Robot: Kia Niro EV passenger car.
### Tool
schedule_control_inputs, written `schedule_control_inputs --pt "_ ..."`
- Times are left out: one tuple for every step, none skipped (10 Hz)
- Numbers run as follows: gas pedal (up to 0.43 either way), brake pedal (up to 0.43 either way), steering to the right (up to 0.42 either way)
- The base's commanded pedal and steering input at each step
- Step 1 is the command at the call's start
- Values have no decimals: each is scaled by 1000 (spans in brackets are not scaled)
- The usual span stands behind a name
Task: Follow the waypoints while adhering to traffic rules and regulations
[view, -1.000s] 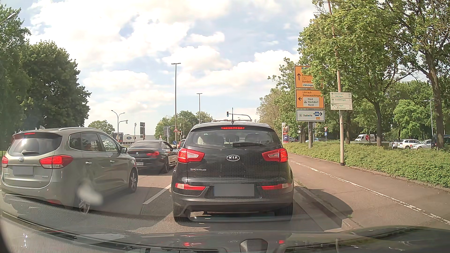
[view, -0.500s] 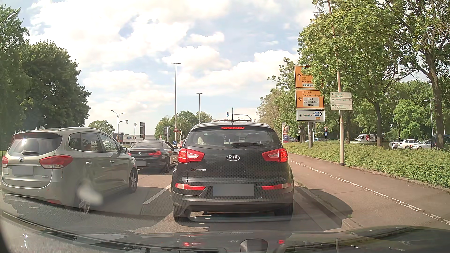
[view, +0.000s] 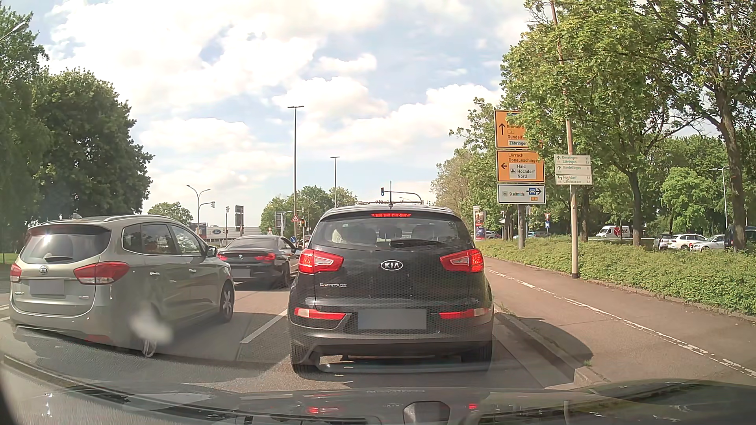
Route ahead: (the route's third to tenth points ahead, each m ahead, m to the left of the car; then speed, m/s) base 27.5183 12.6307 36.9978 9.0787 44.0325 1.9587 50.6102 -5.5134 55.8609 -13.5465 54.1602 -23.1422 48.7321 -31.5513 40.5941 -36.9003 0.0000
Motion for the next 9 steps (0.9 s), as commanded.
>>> schedule_control_inputs --pt "0 226 -9" --pt "0 226 -8" --pt "0 226 -8" --pt "0 226 -8" --pt "0 226 -8" --pt "0 226 -8" --pt "0 226 -8" --pt "0 232 -5" --pt "0 232 -2"
